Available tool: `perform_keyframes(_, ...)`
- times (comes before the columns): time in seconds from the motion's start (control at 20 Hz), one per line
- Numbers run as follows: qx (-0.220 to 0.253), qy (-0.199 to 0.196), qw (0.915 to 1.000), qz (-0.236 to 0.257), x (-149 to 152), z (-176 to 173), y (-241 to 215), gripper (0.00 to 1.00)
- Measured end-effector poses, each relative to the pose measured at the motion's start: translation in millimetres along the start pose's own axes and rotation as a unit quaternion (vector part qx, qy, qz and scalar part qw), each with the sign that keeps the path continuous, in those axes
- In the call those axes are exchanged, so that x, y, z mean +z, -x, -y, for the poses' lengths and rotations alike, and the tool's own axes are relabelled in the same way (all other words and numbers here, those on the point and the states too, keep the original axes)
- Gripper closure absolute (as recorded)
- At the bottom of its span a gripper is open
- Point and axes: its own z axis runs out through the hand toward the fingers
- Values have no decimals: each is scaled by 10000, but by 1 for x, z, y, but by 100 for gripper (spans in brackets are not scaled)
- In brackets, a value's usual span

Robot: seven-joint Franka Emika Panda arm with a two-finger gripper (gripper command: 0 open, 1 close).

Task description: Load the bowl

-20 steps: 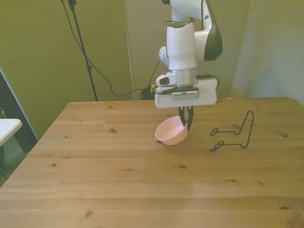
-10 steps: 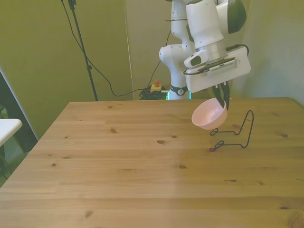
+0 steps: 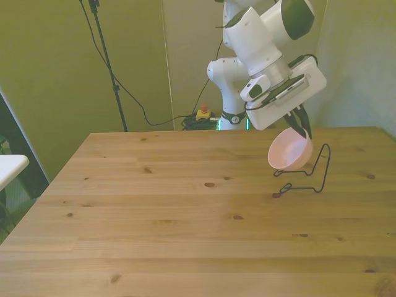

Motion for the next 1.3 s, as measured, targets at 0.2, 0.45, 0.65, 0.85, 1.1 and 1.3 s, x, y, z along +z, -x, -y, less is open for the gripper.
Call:
perform_keyframes(0.2,-51,-269,9995,182,13,-4,-4,100)
perform_keyframes(0.45,-114,-556,9975,429,22,-8,-9,100)
perform_keyframes(0.65,-174,-716,9957,556,26,-10,-10,100)
perform_keyframes(0.85,-252,-791,9950,557,27,-15,-11,100)
perform_keyframes(1.1,-321,-891,9940,541,26,-25,-12,100)
perform_keyframes(1.3,-374,-965,9931,547,28,-27,-11,100)
